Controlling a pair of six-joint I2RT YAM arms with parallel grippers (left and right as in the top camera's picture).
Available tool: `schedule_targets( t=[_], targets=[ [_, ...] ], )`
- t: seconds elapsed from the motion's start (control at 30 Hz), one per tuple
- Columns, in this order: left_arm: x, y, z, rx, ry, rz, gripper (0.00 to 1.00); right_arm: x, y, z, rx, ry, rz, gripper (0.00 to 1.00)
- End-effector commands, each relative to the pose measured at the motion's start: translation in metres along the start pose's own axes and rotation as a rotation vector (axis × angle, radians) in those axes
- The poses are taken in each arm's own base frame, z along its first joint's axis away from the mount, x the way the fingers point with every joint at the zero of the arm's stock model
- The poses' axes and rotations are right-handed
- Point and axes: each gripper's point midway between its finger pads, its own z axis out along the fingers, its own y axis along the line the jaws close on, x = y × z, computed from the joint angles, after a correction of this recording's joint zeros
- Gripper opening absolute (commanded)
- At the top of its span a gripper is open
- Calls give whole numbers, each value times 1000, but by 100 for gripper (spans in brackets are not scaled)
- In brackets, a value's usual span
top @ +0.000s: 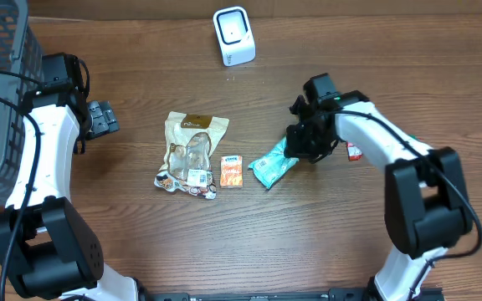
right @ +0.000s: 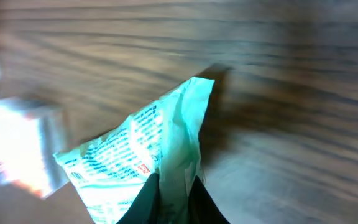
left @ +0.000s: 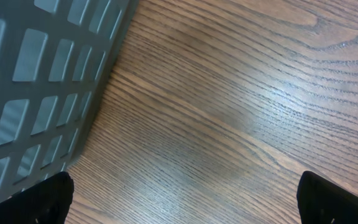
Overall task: Scan the item barcode
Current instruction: 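Lift the mint-green snack with the right gripper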
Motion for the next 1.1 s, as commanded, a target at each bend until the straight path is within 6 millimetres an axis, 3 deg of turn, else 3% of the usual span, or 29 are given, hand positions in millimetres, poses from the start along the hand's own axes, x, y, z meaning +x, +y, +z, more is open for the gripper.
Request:
schedule_targets(
  t=[0.0, 0.1, 0.27, 0.57, 0.73, 0.87, 0.97, 1.07],
  targets=[
    [-8, 0, -9, -1, -34, 2, 100, -8, 53, -65, -242, -131, -184, 4],
    [-8, 0, -9, -1, -34, 2, 100, 5, 72, -96, -329, -166, -306, 4],
    [-8, 0, -9, -1, -34, 2, 100, 24, 87, -125, -340, -207, -432, 4],
    [-8, 0, -9, -1, -34, 2, 100, 26, 88, -133, -321, -232, -445, 4],
    [-8, 0, -9, -1, -34, 2, 100, 20, 76, -130, -241, -243, -420, 4],
    [-8, 0, -9, -1, -34, 2, 100, 2, 71, -135, -194, -302, -369, 3],
    [-8, 0, -9, -1, -34, 2, 100, -15, 75, -151, -166, -371, -351, 3],
    [-8, 0, -9, -1, -34, 2, 100, -36, 81, -182, -100, -463, -353, 3]
  ],
)
